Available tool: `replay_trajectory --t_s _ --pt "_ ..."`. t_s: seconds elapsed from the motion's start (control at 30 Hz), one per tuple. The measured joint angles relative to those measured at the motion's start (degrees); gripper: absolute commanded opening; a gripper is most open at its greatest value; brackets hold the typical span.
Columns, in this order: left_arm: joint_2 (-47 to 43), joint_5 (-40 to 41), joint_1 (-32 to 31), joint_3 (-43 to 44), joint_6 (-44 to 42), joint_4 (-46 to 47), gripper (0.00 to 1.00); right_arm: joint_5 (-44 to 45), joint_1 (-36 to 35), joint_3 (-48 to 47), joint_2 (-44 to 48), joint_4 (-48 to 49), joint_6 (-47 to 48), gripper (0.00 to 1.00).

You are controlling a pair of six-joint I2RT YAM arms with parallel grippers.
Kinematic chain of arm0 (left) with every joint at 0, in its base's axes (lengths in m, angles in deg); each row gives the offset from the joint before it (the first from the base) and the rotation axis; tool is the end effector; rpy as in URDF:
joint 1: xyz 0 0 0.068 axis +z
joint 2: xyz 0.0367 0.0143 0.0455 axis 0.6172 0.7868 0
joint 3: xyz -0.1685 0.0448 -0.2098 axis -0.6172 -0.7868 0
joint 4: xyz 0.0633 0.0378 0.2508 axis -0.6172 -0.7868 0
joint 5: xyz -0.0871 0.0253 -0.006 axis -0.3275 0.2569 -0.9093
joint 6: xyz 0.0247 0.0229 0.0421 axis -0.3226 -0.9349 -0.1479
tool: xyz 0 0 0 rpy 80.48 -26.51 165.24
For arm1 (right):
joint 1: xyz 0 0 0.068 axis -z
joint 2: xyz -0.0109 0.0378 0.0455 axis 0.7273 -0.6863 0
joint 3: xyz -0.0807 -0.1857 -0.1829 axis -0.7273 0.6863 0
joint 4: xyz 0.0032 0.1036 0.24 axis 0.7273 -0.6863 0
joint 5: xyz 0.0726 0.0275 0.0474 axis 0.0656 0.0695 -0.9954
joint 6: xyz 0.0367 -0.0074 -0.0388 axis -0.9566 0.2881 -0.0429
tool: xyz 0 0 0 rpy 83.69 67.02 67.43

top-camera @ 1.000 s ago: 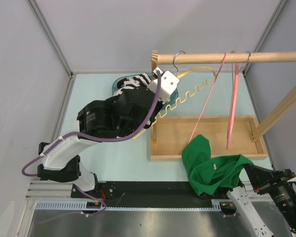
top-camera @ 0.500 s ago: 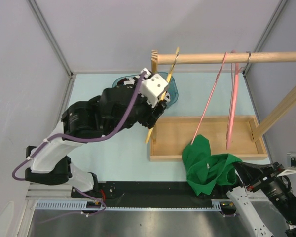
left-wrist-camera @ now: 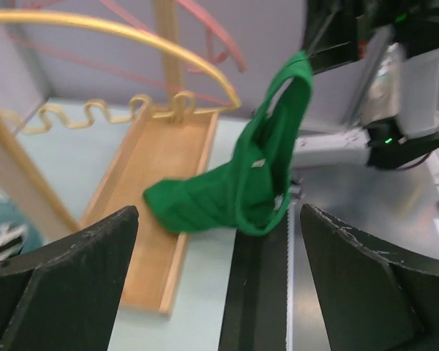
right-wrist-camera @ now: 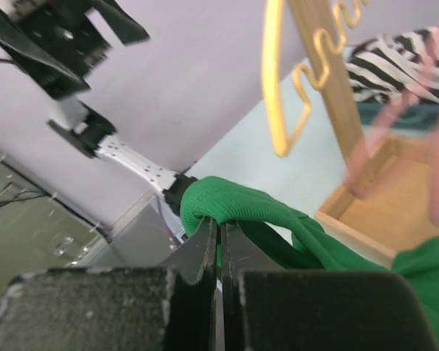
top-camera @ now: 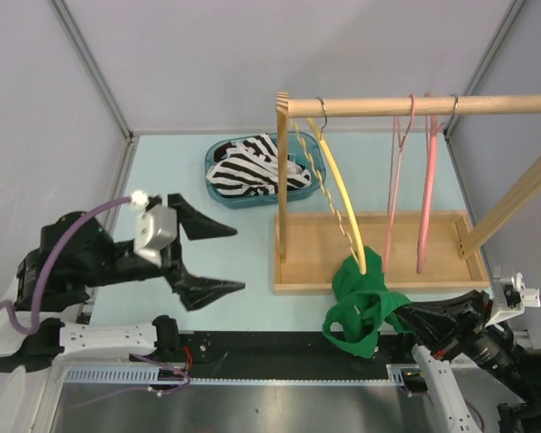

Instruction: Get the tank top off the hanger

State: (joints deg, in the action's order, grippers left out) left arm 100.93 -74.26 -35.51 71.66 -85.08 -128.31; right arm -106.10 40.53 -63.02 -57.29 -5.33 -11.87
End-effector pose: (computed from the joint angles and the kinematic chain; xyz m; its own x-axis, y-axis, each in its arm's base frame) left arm 0.0251 -0.0964 0.5123 -0.0322 0.0321 -0.9990 0.9801 0.1968 -0.0253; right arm -0.0861 0.0150 0.4317 -0.2847 0.3365 -0.8976 -0.7015 0.5650 0.4343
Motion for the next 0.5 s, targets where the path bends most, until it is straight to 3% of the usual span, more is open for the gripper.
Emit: replay_trajectory --t_s 0.13,0.23,0.4,0.5 --pt "-8.3 -6.0 0.0 -13.0 1.2 10.9 1.00 -7.9 4.2 -1.8 -3.1 9.6 -5.2 0.00" --pt "-9.8 -7.1 0.0 -21.6 2.8 18.4 0.99 -12.3 7.9 -3.2 -5.9 18.0 -10.2 0.00" --pt "-7.3 -4.3 -1.7 -30.6 4.8 27.1 1.00 -15.8 10.3 -4.2 -9.6 29.4 -18.3 0.00" --pt "-4.9 0.8 -6.0 -34.0 4.7 32.9 1.00 -17.3 10.8 -4.1 -11.1 32.5 -21.4 0.00"
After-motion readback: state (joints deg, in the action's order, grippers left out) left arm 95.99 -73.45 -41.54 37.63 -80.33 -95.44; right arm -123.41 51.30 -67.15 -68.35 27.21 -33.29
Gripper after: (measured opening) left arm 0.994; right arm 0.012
